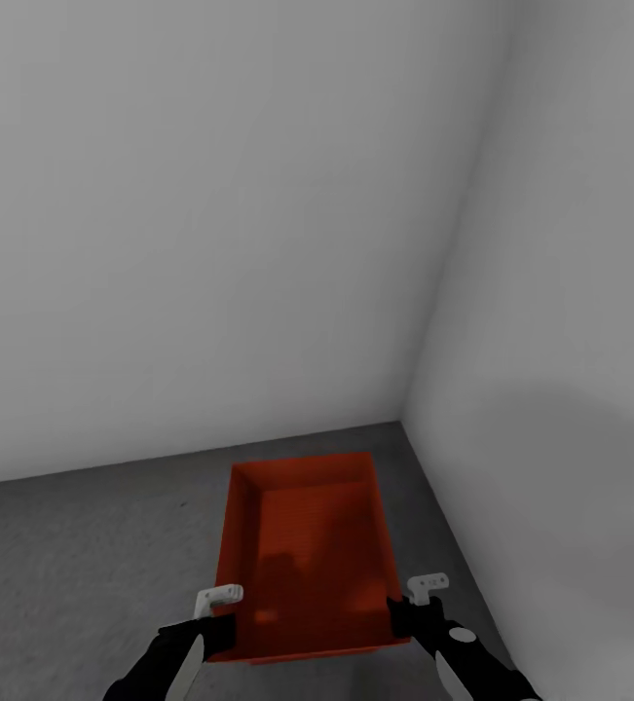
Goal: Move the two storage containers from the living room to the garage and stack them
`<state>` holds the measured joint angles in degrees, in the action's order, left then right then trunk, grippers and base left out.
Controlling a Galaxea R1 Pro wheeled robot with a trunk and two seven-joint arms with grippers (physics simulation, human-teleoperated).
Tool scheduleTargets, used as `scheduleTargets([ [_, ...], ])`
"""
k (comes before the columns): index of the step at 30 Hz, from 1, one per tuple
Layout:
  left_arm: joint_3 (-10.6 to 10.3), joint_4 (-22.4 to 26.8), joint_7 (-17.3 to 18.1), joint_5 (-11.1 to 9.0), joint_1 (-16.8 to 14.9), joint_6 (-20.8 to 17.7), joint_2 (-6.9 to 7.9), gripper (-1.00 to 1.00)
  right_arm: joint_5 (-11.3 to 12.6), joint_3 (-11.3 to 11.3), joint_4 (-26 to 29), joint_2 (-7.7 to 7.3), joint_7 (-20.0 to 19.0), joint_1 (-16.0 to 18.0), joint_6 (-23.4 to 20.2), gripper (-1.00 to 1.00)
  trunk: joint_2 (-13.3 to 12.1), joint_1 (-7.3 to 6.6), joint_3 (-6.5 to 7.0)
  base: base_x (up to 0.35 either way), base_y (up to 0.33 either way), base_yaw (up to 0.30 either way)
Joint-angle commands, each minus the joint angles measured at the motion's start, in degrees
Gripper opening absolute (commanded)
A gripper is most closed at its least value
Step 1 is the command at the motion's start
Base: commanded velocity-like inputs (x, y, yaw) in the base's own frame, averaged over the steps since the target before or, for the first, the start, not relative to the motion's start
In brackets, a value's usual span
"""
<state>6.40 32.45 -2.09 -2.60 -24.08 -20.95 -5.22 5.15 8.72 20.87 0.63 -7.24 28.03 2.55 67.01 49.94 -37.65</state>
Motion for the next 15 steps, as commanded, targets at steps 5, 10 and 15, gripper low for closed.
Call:
scheduleTargets([
  [5,0.4,1.7,-1.5,1.4,0.0,2.0,0.87,-1.00,0.7,1.7,-0.2,-0.09,-1.7,0.0,0.2,-1.00,0.0,0.00,-0.05,0.000,0.000,-0.112],
  [10,0.3,1.7,-1.5,1.3,0.0,2.0,0.87,-1.00,0.7,1.7,-0.2,-0.07,-1.7,0.0,0.3,-1.00,0.0,0.00,-0.05,0.000,0.000,-0.016],
  [15,0.3,1.7,-1.5,1.3,0.0,2.0,0.87,-1.00,0.7,1.8,-0.2,-0.07,-1.7,0.0,0.2,-1.00,0.0,0.00,-0.05,0.000,0.000,-0.002],
])
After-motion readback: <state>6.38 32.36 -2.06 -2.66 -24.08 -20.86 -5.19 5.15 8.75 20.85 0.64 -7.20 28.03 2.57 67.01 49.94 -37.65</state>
